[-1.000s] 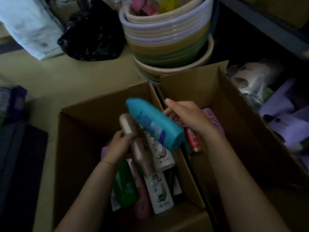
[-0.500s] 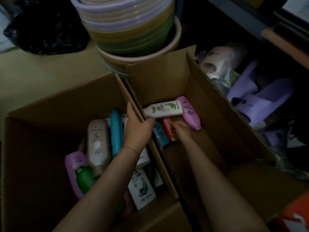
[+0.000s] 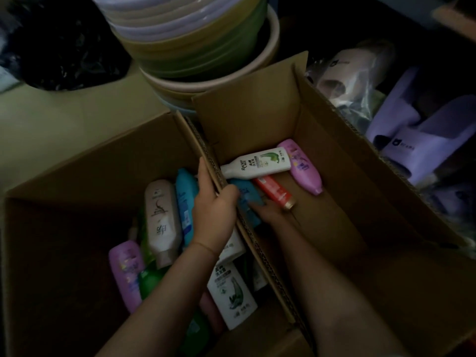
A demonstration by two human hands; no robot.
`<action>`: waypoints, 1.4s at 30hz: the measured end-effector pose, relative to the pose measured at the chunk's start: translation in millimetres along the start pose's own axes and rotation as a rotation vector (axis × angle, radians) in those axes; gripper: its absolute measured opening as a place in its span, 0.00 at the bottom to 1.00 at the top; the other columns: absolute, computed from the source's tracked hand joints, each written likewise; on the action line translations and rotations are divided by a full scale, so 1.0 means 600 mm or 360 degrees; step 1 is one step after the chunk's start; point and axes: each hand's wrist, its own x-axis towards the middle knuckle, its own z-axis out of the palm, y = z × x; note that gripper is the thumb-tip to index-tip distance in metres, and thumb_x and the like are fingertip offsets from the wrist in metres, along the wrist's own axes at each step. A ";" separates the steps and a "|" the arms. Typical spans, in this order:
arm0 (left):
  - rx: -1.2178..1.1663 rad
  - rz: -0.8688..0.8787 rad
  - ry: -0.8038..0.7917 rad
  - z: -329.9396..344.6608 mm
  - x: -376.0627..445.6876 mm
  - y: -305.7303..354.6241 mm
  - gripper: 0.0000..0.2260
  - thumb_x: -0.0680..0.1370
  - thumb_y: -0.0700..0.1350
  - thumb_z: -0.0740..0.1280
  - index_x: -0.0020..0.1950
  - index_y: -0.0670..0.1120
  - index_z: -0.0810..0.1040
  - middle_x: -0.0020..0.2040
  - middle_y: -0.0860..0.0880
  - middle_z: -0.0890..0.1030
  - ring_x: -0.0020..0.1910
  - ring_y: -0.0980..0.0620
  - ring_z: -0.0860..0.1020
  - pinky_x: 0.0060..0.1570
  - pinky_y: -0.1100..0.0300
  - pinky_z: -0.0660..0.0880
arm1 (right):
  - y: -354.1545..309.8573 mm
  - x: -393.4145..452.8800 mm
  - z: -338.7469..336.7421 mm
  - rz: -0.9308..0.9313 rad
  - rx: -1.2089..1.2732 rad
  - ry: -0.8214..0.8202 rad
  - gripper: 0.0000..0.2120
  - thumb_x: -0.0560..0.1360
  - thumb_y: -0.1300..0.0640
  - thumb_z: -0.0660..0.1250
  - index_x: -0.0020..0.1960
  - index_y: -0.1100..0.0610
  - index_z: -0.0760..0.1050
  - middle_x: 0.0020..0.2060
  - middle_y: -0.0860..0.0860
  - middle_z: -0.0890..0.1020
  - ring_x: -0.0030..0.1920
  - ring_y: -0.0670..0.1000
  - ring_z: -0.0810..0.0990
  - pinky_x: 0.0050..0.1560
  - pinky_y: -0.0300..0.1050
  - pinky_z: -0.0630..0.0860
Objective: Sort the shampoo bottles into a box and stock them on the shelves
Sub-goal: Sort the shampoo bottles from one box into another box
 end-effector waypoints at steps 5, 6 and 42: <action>-0.0002 0.0011 -0.0017 -0.001 0.003 -0.004 0.39 0.66 0.53 0.63 0.77 0.66 0.58 0.59 0.55 0.80 0.53 0.50 0.80 0.56 0.40 0.78 | -0.015 -0.012 -0.017 0.0094 0.0048 -0.0157 0.26 0.74 0.53 0.74 0.68 0.63 0.73 0.56 0.59 0.81 0.43 0.53 0.82 0.32 0.41 0.76; 0.0000 0.0012 -0.0019 0.000 0.003 -0.003 0.39 0.67 0.53 0.63 0.77 0.66 0.57 0.61 0.55 0.79 0.55 0.51 0.79 0.57 0.41 0.77 | -0.026 -0.018 -0.025 0.0120 0.0040 -0.0225 0.25 0.75 0.54 0.74 0.67 0.63 0.72 0.54 0.58 0.82 0.42 0.52 0.82 0.32 0.40 0.77; -0.0359 -0.0240 0.0264 -0.078 0.030 -0.022 0.28 0.70 0.48 0.79 0.62 0.52 0.67 0.55 0.47 0.79 0.49 0.46 0.82 0.44 0.50 0.81 | 0.017 0.053 -0.089 -0.0434 -0.0904 0.0483 0.31 0.71 0.48 0.70 0.70 0.56 0.70 0.65 0.57 0.77 0.65 0.59 0.76 0.65 0.53 0.73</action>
